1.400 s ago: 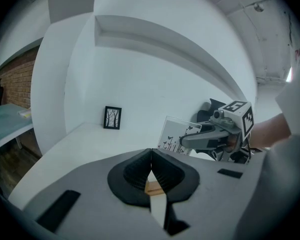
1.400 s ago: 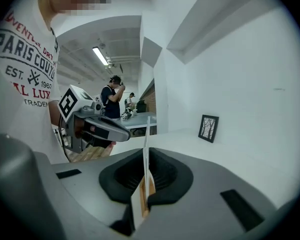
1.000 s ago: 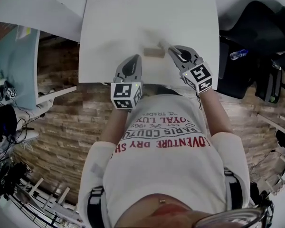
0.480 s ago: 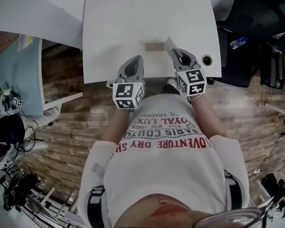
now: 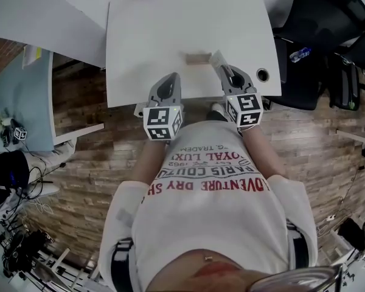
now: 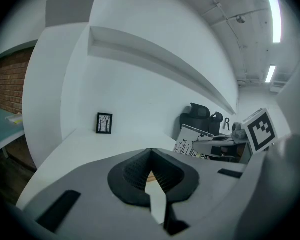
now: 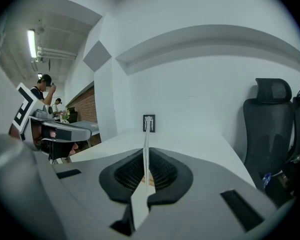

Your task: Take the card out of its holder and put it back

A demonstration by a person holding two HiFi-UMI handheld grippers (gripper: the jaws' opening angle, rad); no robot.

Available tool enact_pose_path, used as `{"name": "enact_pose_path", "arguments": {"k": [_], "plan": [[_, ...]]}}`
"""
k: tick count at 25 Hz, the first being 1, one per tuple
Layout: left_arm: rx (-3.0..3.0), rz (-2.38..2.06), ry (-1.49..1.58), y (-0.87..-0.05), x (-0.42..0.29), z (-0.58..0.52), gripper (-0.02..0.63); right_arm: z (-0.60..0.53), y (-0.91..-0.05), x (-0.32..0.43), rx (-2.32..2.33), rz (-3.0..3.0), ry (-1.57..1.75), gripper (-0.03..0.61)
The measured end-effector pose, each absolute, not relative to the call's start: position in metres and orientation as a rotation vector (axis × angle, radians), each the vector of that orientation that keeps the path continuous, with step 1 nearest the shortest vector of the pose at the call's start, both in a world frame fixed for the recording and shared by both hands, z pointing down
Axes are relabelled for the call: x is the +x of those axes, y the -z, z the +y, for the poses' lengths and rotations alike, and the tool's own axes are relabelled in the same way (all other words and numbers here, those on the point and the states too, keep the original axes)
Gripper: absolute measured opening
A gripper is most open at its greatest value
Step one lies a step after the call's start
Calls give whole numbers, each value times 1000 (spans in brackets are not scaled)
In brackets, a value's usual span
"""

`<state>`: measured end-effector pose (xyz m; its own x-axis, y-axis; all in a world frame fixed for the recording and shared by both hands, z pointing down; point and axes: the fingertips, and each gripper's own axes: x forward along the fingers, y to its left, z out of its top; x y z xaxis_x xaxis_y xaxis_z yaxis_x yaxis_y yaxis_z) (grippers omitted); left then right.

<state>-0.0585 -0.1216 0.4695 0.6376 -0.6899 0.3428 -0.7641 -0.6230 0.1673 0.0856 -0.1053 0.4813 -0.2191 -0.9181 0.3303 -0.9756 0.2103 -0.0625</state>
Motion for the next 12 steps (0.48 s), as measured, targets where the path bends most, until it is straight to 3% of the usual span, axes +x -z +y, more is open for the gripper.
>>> {"name": "enact_pose_path", "arguments": {"k": [12], "plan": [[2563,-1162,-296,-462,-50,-122,25,-99,-483,101,1843,-2245,-414,35]]}}
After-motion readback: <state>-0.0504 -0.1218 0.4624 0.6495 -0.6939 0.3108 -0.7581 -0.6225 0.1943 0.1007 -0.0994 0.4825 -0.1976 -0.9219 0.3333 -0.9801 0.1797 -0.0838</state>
